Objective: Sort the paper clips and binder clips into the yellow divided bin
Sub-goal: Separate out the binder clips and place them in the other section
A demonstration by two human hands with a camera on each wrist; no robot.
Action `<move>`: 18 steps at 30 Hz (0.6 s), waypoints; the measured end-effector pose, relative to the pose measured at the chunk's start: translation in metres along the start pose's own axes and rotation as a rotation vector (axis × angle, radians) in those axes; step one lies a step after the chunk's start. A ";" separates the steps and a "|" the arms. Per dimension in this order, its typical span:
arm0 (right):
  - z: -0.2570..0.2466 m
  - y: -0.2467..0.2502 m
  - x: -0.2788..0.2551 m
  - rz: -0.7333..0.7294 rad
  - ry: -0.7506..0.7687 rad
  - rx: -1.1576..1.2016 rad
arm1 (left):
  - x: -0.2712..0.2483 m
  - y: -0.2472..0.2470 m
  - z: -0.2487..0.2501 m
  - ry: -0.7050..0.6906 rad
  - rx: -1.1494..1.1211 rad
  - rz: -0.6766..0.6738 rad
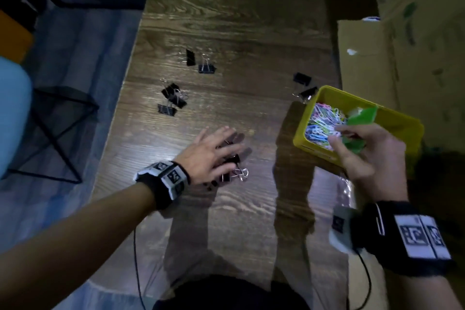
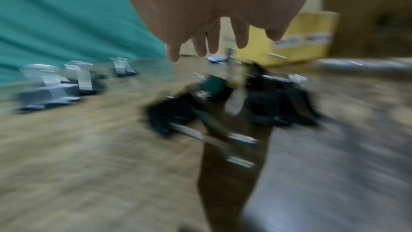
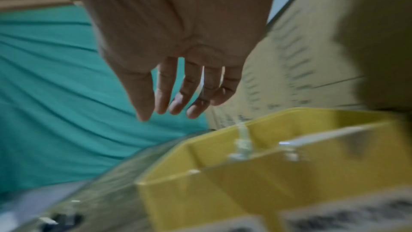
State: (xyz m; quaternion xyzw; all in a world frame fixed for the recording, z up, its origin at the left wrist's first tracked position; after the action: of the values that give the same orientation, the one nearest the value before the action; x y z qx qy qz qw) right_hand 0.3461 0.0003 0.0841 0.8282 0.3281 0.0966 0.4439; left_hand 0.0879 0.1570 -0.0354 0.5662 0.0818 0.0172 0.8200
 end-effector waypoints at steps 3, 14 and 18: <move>-0.067 -0.037 0.012 -0.010 0.111 0.112 | -0.005 0.031 -0.054 0.159 0.024 0.136; -0.066 -0.180 0.121 0.137 -0.543 -0.103 | 0.014 0.078 -0.203 0.492 0.013 0.062; -0.047 -0.185 0.152 0.111 -0.667 -0.215 | 0.029 0.071 -0.218 0.495 -0.089 -0.049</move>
State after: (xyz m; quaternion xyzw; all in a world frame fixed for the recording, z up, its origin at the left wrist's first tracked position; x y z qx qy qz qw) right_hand 0.3569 0.1997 -0.0559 0.7794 0.1075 -0.1215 0.6052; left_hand 0.0872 0.3878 -0.0482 0.5058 0.2929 0.1390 0.7994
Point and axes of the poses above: each hand's wrist, its own x-axis towards the middle knuckle, its own y-axis out of the back of the hand, z = x × y, the point moved 3 cm from there along x, towards the middle knuckle, and after that the axes turned 15 degrees about -y, right-handed, at the moved point
